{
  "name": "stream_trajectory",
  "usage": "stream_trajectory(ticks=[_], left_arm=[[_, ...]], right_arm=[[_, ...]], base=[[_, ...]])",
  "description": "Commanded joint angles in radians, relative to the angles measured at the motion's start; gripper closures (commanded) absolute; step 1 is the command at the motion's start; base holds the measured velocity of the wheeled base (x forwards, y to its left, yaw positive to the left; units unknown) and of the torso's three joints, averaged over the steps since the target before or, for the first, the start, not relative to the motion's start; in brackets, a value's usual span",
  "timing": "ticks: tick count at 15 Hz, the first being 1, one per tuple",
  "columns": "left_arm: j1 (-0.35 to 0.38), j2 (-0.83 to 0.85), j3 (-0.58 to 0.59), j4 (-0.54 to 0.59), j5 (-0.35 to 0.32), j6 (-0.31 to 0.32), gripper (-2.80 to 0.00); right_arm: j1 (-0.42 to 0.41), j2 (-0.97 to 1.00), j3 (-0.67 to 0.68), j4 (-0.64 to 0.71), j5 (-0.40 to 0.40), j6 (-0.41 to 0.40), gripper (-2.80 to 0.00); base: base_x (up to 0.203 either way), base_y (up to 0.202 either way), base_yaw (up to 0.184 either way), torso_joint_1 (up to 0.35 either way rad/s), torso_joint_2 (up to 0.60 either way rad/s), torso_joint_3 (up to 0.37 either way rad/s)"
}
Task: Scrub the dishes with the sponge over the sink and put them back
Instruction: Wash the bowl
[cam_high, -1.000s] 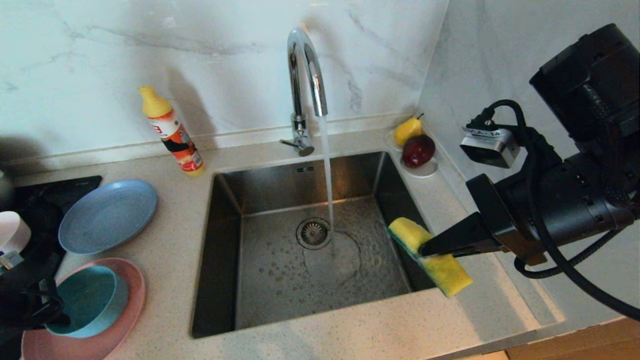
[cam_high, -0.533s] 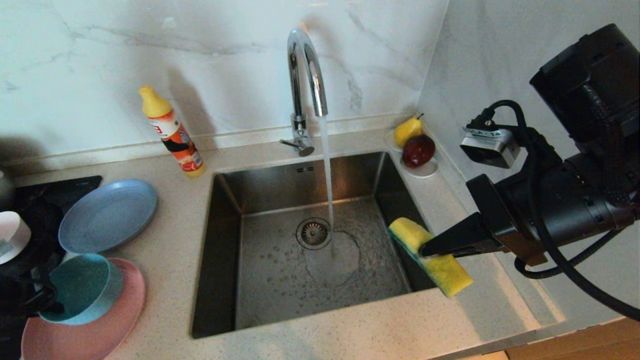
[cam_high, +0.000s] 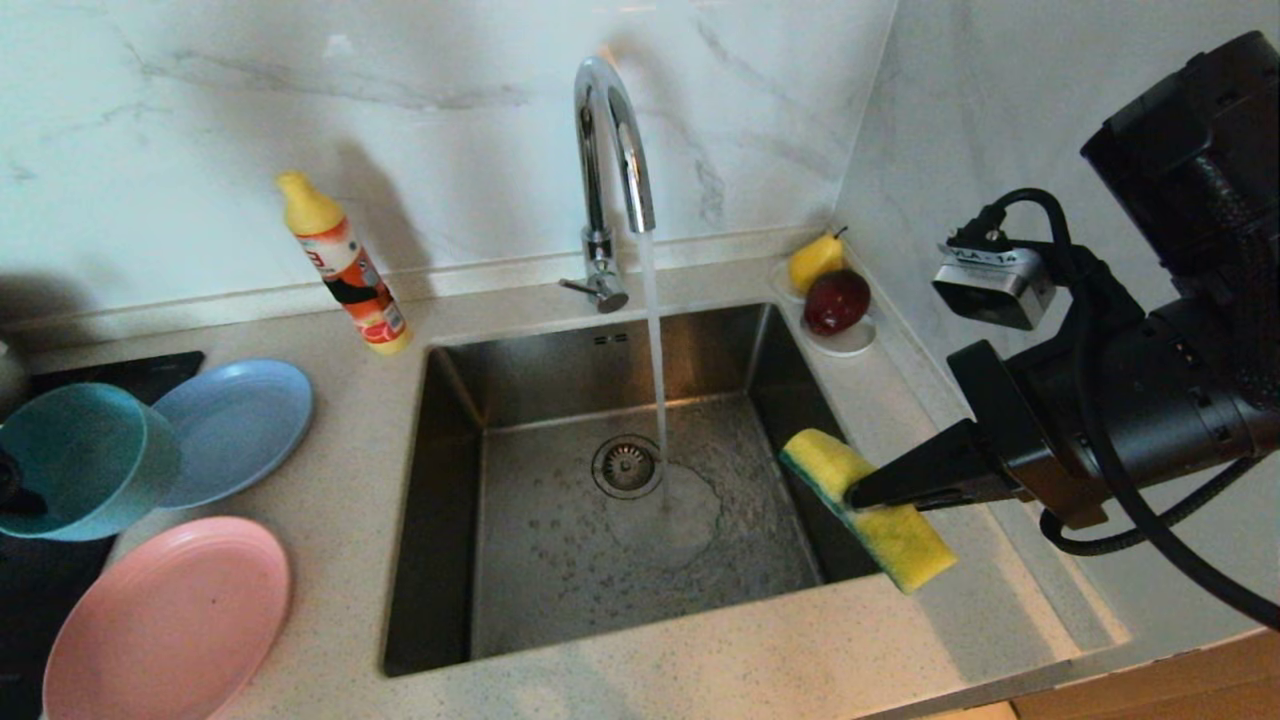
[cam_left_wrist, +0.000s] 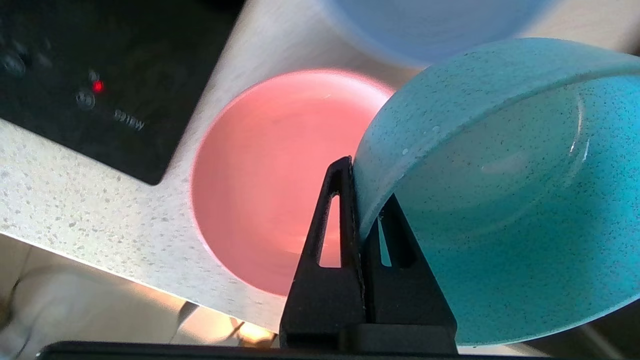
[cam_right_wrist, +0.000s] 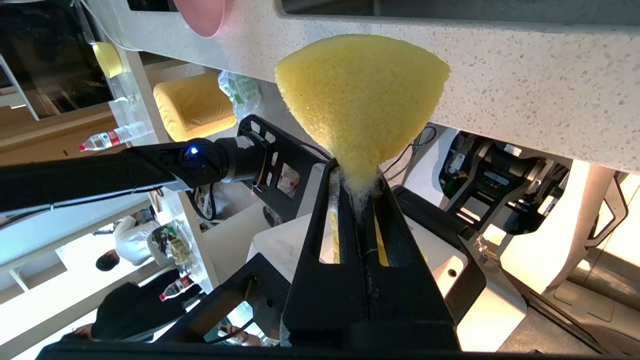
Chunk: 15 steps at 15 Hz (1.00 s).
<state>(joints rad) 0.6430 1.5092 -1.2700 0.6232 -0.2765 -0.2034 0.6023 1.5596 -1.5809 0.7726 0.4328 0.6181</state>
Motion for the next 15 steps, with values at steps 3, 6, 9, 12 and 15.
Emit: stream_trajectory(ticks=[3,6,9,12,15], left_arm=[[-0.136,-0.064,-0.202,0.160,-0.030,-0.049,0.00],[-0.315,-0.055,-0.232,0.196,-0.001,-0.081,0.00],[-0.530,-0.016,-0.234,0.195,0.126,-0.140,0.00],[-0.728,0.046,-0.236,0.187,0.215,-0.221,0.00],[-0.866,0.145,-0.237,0.140,0.285,-0.294,0.00]], right_arm=[[0.001,0.008,0.002,0.004,0.004,0.003,0.00],[0.001,0.017,-0.001,0.003,0.004,0.003,0.00],[0.002,0.031,-0.004,-0.006,0.005,0.003,0.00],[0.002,0.039,0.016,-0.058,0.006,0.003,0.00],[0.002,0.039,0.010,-0.061,0.004,0.003,0.00]], base=[[0.000,0.000,0.000,0.000,0.00,0.000],[0.000,0.000,0.000,0.000,0.00,0.000],[0.000,0.000,0.000,0.000,0.00,0.000],[0.000,0.000,0.000,0.000,0.00,0.000],[0.000,0.000,0.000,0.000,0.00,0.000]])
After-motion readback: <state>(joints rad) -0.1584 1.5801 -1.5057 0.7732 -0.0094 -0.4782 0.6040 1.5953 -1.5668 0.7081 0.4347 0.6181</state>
